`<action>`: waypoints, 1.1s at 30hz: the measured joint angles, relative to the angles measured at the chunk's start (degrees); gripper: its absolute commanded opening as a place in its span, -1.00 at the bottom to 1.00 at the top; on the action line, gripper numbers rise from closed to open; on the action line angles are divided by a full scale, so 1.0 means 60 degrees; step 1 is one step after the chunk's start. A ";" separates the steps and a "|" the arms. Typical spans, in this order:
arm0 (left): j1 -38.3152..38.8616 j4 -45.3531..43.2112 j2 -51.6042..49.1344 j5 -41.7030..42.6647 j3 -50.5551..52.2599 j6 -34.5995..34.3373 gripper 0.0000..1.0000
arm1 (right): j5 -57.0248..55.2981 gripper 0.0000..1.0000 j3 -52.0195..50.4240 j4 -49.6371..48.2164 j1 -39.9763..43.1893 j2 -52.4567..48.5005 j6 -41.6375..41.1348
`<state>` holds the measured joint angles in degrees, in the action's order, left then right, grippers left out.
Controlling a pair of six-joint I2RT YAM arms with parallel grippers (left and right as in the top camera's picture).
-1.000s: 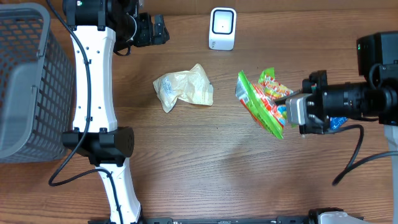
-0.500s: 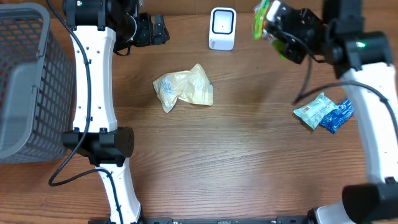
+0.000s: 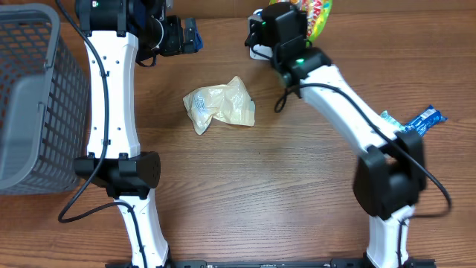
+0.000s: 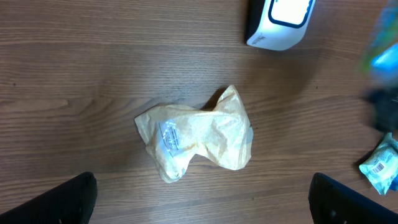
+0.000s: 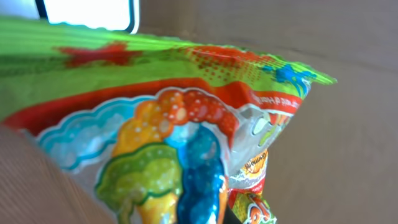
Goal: Scan the item barcode
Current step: 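Carry the green gummy candy bag up toward the white scanner, then hold the candy bag barcode over the white scanner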
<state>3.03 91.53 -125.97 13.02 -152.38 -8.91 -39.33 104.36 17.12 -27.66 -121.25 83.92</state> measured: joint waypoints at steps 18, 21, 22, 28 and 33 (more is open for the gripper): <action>0.0000 0.0000 0.0000 0.0000 0.0000 0.0000 1.00 | -0.0546 -0.92 0.0000 -0.1479 0.0051 -0.1931 0.3952; 0.0000 0.0000 0.0000 0.0000 0.0000 0.0000 1.00 | -0.0546 -0.93 0.0000 -0.1508 0.0047 -0.1931 0.4018; 0.0000 0.0000 0.0000 0.0000 0.0000 -0.0004 1.00 | -0.0550 -0.93 0.0000 -0.1574 0.0047 -0.1931 0.4029; 0.0000 0.0000 0.0000 0.0000 0.0000 0.0000 0.99 | -0.0925 -0.92 0.0000 -0.2484 0.0040 -0.1931 0.4033; 0.0000 -0.0004 0.0000 0.0000 0.0000 0.0000 1.00 | -0.1002 -0.92 0.0000 -0.1446 -0.0153 -0.1891 0.2973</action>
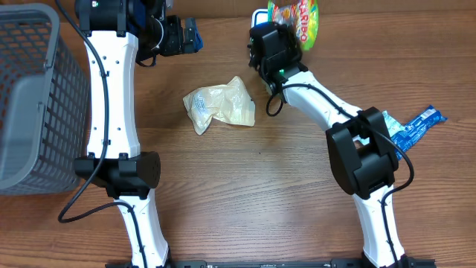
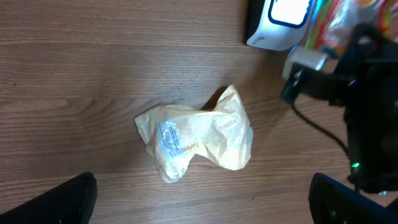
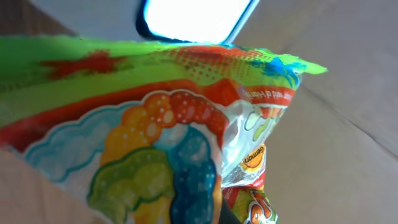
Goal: Scan the item barcode
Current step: 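Hold the candy bag barcode over the white scanner, then carry the candy bag right and release it onto the wipes pack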
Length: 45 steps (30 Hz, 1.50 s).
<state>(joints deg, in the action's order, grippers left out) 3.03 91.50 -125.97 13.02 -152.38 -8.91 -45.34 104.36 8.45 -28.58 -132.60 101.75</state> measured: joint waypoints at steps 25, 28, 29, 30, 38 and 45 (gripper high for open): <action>0.0000 0.0004 0.0000 0.0000 0.0000 0.0000 1.00 | 0.4419 -0.92 -0.1545 1.0466 0.5450 0.6269 -1.5034; 0.0000 0.0000 0.0000 0.0000 0.0000 0.0000 1.00 | 0.4758 -0.88 -0.2575 0.9384 0.6681 0.5865 -1.5096; 0.0000 0.0000 0.0000 0.0000 0.0000 0.0000 1.00 | 0.4929 -0.80 -0.2801 0.9140 0.6980 0.5697 -1.5063; 0.0000 0.0000 0.0000 0.0000 0.0000 0.0000 1.00 | 0.5056 -0.68 -0.2903 0.8976 0.7096 0.5606 -1.5027; 0.0000 0.0004 0.0000 0.0000 0.0000 0.0000 1.00 | 0.5858 -0.15 -0.3093 0.8677 0.7428 0.5300 -1.4910; 0.0000 0.0004 0.0000 0.0000 0.0000 0.0000 0.99 | 0.6980 0.23 -0.2925 0.9151 0.7435 0.5300 -1.4947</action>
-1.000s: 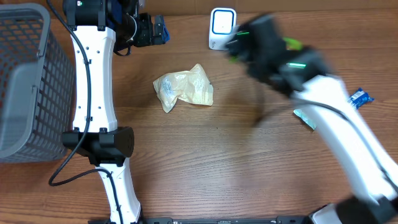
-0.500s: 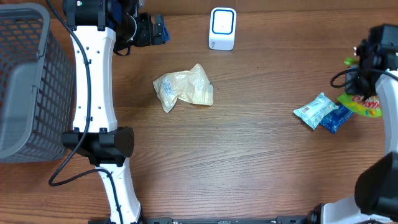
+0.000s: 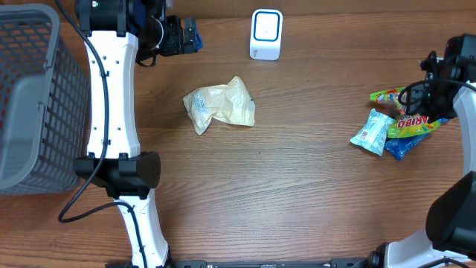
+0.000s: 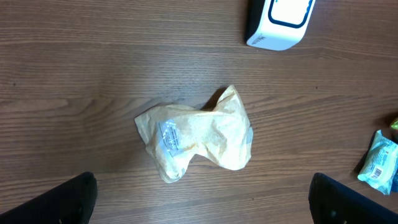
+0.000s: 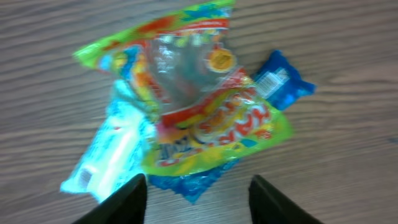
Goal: Scan the item barcode
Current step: 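Carry the candy bag right and release it onto the wipes pack, then reach the right gripper left to the clear bread bag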
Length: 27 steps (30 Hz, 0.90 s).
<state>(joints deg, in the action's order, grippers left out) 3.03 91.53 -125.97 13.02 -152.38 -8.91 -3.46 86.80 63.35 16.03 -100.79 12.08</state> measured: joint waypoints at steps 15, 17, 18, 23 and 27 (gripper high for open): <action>0.0000 0.0004 0.0000 0.0000 0.0000 0.0000 1.00 | 0.5173 1.00 0.2269 0.2728 0.0000 0.0987 -0.0007; 0.0000 0.0000 0.0000 0.0000 0.0000 -0.0004 1.00 | 0.5577 1.00 0.2269 0.2849 0.0000 0.0987 -0.0007; 0.0000 -0.0004 0.0000 0.0000 0.0000 0.0000 1.00 | 0.5803 1.00 0.2269 0.2907 0.0000 0.0987 -0.0011; 0.0000 -0.0004 0.0000 0.0000 0.0000 0.0000 1.00 | 0.6481 1.00 0.2269 0.2969 -0.0066 0.0987 -0.0022; 0.0000 -0.0004 0.0000 0.0000 0.0000 0.0000 1.00 | 0.6583 0.93 0.2269 0.2958 -0.0328 0.0987 -0.0160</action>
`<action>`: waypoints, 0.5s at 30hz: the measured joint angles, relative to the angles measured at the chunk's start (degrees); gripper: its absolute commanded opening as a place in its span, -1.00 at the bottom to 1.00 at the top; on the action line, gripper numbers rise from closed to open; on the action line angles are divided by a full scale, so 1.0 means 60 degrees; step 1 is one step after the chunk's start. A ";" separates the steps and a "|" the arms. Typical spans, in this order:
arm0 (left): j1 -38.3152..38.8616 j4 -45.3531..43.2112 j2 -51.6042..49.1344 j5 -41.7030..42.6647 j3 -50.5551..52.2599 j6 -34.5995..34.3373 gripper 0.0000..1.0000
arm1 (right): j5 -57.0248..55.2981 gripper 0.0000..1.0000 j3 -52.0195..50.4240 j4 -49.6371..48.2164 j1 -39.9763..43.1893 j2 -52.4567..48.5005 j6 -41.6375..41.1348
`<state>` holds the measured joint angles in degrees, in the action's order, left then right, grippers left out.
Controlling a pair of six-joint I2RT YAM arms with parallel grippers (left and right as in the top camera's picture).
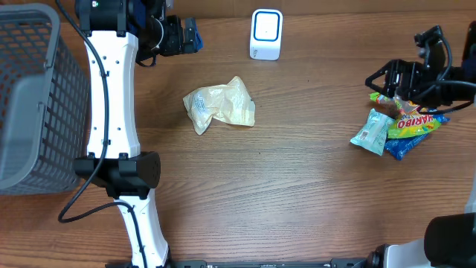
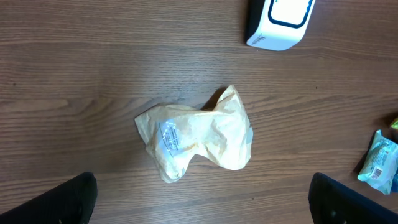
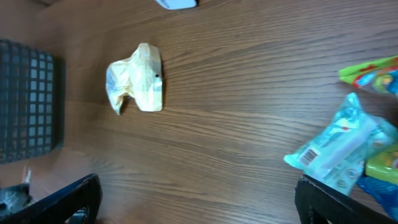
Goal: Scan the item barcode
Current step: 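Reach the right gripper left to the clear bread bag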
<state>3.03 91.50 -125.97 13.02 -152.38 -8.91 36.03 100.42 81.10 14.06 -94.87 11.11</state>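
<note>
The white barcode scanner stands at the table's far edge. A crumpled yellow bag lies mid-table, also under my left wrist as the yellow bag. At the right, the green Haribo bag rests on a light blue pack and a blue pack. My right gripper hovers just above and behind this pile, open and holding nothing; the light blue pack shows beside its right finger. My left gripper stays high at the far left, open and holding nothing.
A grey mesh basket fills the left edge of the table. The left arm's white links run down beside the basket.
My right gripper has moved from over the pile to its far left side and turned to face the middle of the table. The Haribo bag lies where it was. The left arm has not moved.
My right gripper held the Haribo bag near the scanner, then right over its face. Later the bag lay on the pile at the right with the gripper open above it. Now the gripper is off the pile. The left arm never moved.
</note>
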 measured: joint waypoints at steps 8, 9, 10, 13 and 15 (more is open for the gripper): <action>0.0000 0.0004 0.0000 0.0000 0.0000 0.0000 1.00 | -0.0372 0.91 0.0000 -0.0386 -0.0721 0.0000 -0.0922; 0.0000 0.0004 0.0000 0.0000 0.0000 0.0000 0.99 | -0.0528 0.91 0.0000 -0.0466 -0.0889 0.0000 -0.1111; 0.0000 0.0004 0.0000 0.0000 0.0000 0.0000 1.00 | -0.0648 0.91 0.0000 -0.0521 -0.1042 0.0000 -0.1246; 0.0000 0.0000 0.0000 0.0000 0.0000 0.0000 0.99 | -0.1024 0.91 0.0000 -0.0670 -0.1537 0.0000 -0.1530; 0.0000 0.0004 0.0000 0.0000 0.0000 0.0000 1.00 | -0.1257 0.91 0.0000 -0.0776 -0.1909 0.0000 -0.1672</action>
<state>3.03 91.53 -125.97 13.02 -152.38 -8.91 28.49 100.42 76.44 2.61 -94.87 1.08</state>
